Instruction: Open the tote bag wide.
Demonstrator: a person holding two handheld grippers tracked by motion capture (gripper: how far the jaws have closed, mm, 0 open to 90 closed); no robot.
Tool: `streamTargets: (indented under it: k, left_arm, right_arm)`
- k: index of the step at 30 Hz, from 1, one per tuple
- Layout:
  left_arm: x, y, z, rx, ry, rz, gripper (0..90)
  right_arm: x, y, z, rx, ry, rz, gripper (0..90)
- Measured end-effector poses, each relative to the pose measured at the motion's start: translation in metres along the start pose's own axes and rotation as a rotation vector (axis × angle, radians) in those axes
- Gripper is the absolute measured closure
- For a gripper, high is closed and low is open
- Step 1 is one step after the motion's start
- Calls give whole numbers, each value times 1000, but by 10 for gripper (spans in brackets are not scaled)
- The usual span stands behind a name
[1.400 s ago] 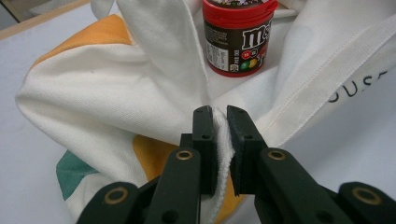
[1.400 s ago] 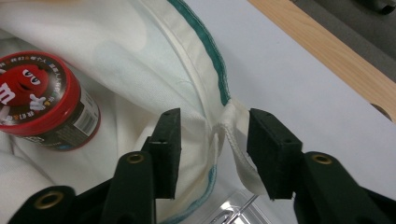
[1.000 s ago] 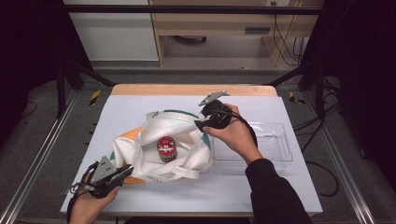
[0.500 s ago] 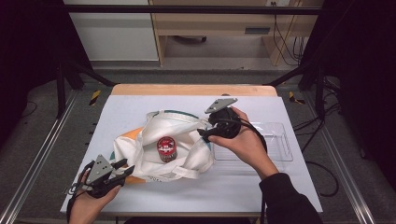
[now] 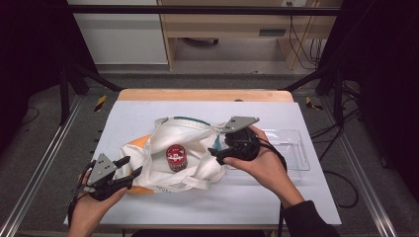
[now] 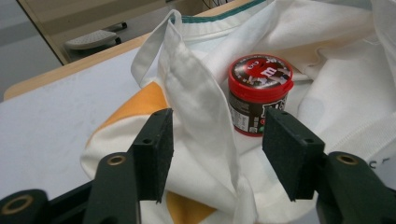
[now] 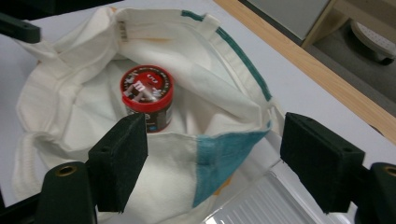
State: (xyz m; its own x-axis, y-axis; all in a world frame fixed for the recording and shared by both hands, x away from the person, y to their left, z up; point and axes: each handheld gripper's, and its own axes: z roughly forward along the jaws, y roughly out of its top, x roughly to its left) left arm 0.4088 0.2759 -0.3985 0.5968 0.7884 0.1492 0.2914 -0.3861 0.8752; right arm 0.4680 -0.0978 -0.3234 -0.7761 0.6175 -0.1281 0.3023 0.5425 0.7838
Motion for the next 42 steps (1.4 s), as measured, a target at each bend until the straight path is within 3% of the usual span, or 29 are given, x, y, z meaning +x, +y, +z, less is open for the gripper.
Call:
streamTargets:
  k: [8, 16, 22, 23, 28, 35, 42]
  left_arm:
    - [6, 35, 19, 30, -8, 50, 363]
    - [15, 49, 37, 42, -24, 48, 340]
    - [21, 54, 52, 55, -20, 54, 335]
    - [23, 55, 55, 55, -19, 50, 336]
    - [28, 56, 63, 52, -26, 40, 345]
    - [28, 52, 70, 77, -35, 50, 359]
    - [28, 47, 74, 100, -53, 48, 371]
  right_arm:
    - [27, 12, 1, 0, 62, -61, 201]
    - [55, 14, 6, 18, 103, -110, 183]
    - [68, 8, 18, 24, 143, -118, 192]
    - [72, 7, 26, 29, 170, -122, 192]
    - [79, 7, 41, 40, 216, -127, 189]
    - [93, 3, 57, 73, 252, -138, 200]
    - [101, -8, 66, 105, 259, -161, 245]
